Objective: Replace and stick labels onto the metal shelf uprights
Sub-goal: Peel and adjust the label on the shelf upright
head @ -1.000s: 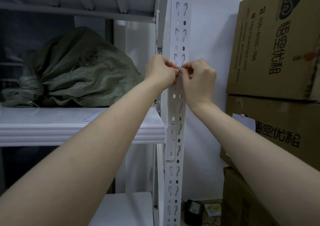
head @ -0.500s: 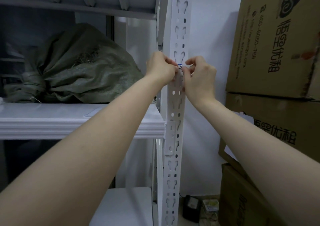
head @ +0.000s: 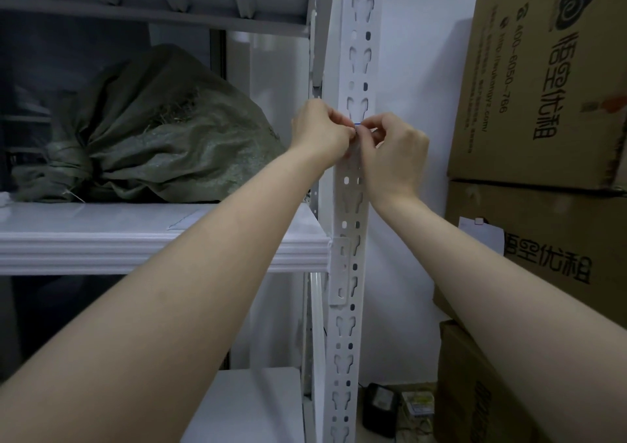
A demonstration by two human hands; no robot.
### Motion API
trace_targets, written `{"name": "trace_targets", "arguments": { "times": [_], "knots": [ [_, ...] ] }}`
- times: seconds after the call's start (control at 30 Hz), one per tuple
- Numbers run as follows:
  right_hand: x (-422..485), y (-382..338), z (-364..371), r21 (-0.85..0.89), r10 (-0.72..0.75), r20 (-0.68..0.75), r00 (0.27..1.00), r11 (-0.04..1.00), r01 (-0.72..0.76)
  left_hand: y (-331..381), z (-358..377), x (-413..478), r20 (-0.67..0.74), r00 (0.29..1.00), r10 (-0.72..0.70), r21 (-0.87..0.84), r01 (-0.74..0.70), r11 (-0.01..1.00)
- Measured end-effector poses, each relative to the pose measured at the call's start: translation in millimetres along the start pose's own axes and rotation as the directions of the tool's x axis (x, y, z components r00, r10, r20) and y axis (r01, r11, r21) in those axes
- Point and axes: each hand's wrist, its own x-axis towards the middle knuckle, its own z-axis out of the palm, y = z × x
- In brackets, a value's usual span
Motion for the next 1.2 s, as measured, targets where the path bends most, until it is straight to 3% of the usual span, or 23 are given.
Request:
{"name": "trace_targets", "arguments": {
  "times": [0.13, 0.27, 0.37, 0.57, 0.77, 1.2],
  "knots": [
    [2, -4, -5, -0.054, 0.019, 0.044, 0.999, 0.998, -0.016, 1, 0, -1, -0.001, 1.0, 0.001, -0.001, -0.001, 1.0],
    [5, -10, -5, -0.201, -0.027, 0.152, 0.988, 0.978, 0.057, 2, 0, -3, -0.007, 1.0, 0.005, 0.027, -0.004, 1.0],
    [4, -8, -8, -0.165, 0.01, 0.197, 0.98, 0.986, 0.023, 4, 0, -6, -0.025, 1.0, -0.003, 0.038, 0.004, 0.999],
    [-16, 12, -10, 0.024, 0.001, 0.117, 0.993, 1.0, -0.004, 5, -2, -7, -0.01, 1.0, -0.009, 0.029, 0.009, 1.0],
    [-14, 8, -6, 0.014, -0.011, 0.058, 0.998, 1.0, 0.01, 3, -1, -5, 0.008, 1.0, -0.017, -0.031, 0.017, 0.999],
    [-16, -4, -3, 0.026, 0.148, 0.011, 0.989, 0.989, -0.148, 1, 0, -2, 0.001, 1.0, 0.009, -0.038, -0.009, 0.999]
  ]
}}
